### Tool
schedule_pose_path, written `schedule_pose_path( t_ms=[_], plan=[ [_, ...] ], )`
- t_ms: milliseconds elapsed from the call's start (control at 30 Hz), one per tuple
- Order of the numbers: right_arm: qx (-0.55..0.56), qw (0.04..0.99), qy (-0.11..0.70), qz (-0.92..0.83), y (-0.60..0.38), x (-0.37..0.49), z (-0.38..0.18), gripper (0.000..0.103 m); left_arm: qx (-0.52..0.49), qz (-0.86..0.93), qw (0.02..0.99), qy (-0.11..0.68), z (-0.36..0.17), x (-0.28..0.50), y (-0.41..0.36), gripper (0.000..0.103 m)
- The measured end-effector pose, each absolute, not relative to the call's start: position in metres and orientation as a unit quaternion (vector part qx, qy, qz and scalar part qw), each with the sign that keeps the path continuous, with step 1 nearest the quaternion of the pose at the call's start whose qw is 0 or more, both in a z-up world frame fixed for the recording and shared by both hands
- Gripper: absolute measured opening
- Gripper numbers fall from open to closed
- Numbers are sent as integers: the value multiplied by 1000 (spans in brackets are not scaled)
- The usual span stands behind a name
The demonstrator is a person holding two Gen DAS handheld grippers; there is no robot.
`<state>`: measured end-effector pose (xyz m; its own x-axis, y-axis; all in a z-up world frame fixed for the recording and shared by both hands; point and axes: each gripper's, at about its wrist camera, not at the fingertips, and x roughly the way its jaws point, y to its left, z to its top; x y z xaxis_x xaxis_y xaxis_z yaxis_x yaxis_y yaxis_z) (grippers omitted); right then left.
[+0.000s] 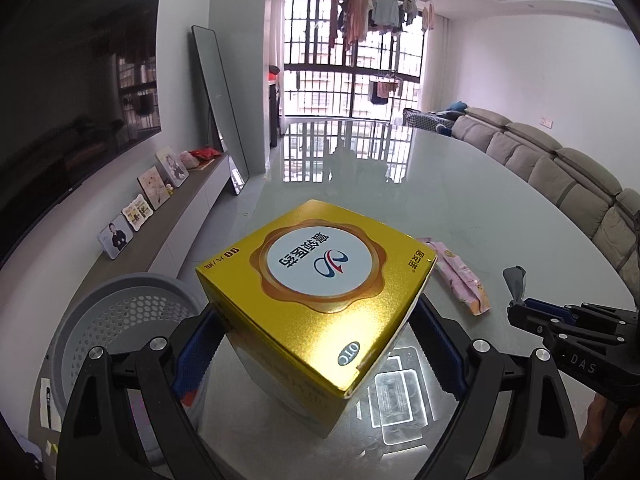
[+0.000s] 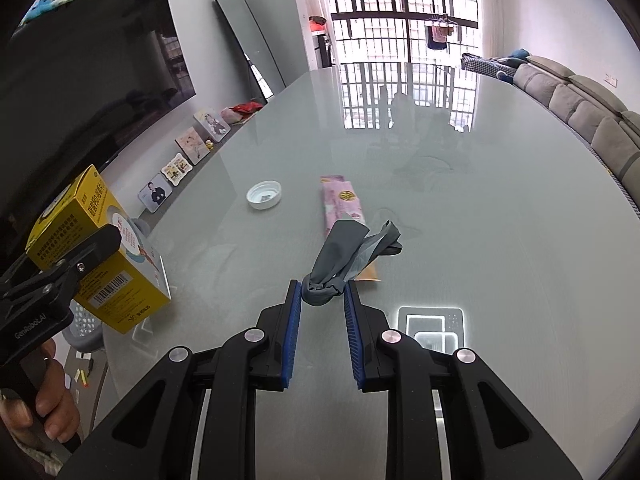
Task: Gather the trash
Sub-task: 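Carry the yellow box and grey cloth over the grey basket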
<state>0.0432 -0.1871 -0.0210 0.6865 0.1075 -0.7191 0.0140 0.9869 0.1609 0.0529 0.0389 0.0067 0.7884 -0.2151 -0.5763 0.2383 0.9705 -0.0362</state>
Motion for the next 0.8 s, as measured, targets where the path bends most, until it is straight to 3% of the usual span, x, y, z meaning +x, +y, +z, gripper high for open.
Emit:
schedule_pose_path(
  t_ms=[800],
  plan=[
    [-17, 878, 413, 242, 33, 132, -20, 22, -20, 72, 940, 333, -20, 54, 207, 88]
  ],
)
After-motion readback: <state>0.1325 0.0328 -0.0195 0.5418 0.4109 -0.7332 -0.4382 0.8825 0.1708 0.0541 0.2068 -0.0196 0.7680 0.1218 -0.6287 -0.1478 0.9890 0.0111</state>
